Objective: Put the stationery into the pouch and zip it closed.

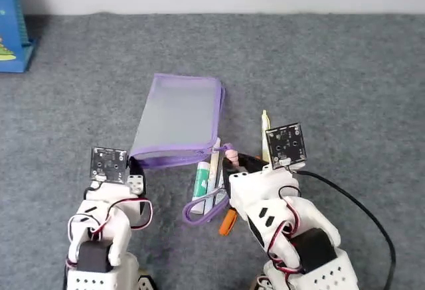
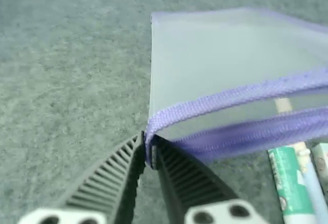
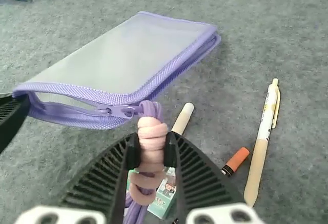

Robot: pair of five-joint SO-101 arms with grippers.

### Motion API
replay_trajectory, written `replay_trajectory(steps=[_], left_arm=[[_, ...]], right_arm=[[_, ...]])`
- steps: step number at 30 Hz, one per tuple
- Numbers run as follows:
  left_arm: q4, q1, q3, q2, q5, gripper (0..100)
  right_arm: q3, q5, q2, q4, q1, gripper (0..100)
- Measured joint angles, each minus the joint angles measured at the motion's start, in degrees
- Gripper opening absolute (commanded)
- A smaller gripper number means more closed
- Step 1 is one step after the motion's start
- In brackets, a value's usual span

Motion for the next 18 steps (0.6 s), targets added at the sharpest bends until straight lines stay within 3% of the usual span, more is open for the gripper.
replay_trajectory(steps=[7, 14, 18], left_arm=[[2.11, 0.00, -1.23, 0.00, 0.18, 1], [8.18, -3.69, -7.82, 0.00, 0.18, 1], [11.52, -4.57, -12.84, 0.00, 0.18, 1]], right_arm=[[0.00, 0.00, 0.00, -0.09, 0.00, 2.0], [0.00, 0.18, -0.26, -0.09, 0.35, 28.4], [0.00, 0.09, -0.44, -0.09, 1.14, 30.3]])
